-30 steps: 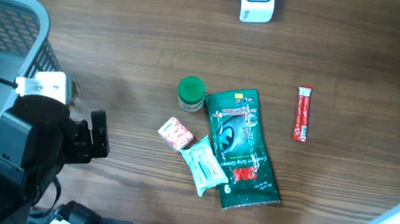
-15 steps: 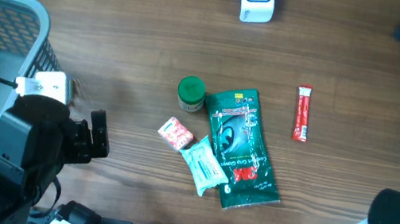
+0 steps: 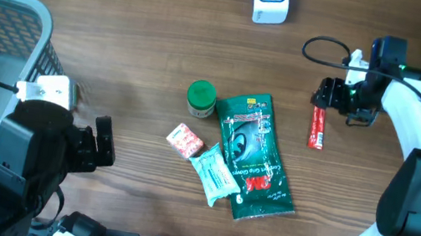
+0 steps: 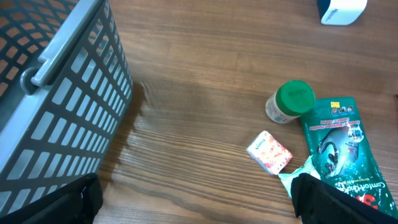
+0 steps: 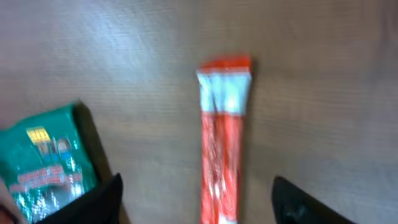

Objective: Scan the item barcode
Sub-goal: 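Reach the right gripper to the red stick pack and grasp it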

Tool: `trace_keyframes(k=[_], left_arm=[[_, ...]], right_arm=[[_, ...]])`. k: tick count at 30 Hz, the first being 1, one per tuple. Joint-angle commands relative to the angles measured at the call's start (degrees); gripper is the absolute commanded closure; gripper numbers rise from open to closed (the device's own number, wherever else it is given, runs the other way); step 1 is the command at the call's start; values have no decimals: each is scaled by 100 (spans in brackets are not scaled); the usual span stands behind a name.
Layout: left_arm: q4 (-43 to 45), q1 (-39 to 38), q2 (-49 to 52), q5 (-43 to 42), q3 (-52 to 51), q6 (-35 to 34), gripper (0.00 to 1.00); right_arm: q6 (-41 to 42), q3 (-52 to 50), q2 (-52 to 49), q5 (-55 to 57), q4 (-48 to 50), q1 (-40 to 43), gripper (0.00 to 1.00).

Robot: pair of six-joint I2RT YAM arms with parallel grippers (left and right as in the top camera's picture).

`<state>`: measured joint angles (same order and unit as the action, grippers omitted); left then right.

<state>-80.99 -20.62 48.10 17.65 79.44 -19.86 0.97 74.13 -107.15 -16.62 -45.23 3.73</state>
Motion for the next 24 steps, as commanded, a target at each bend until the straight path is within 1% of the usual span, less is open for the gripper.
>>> trace_keyframes(k=[1,2,4,5,7,10,14,16,17,19,20,22,24], left_arm=[[13,24,0,-28,-9,-52,0],[13,24,0,-28,-9,-55,0],[13,24,0,-26,-9,-55,0],[13,24,0,-26,-9,-55,0],[13,24,0,-26,-9,-55,0],[13,24,0,-26,-9,-55,0],[11,24,0,-26,-9,-55,0],[13,24,0,-26,-9,-55,0],[13,24,0,-28,-9,-55,0],[13,24,0,-26,-9,-55,0],[11,24,0,-26,-9,-55,0],[13,24,0,-26,-9,-55,0],[13,24,0,-26,-9,-55,0]], right_arm=[[-70,-302,-173,-70,476,-7,34],[11,-313,-267,223,551,-7,39],[221,-313,-376,595,643,-7,41],[227,-313,-398,599,671,-7,41],[223,-334,-407,328,656,-7,46],[223,-509,-409,328,695,-7,46],[227,-1005,-409,369,1117,-7,46],[280,-1193,-409,369,1300,-7,55],[389,-1250,-409,369,1355,-7,64],[420,-1276,-409,186,1392,-7,92],[417,-1274,-409,28,1412,-7,96],[461,-1274,-409,-61,1416,-9,96],[881,-1248,-382,-63,1429,-9,96]])
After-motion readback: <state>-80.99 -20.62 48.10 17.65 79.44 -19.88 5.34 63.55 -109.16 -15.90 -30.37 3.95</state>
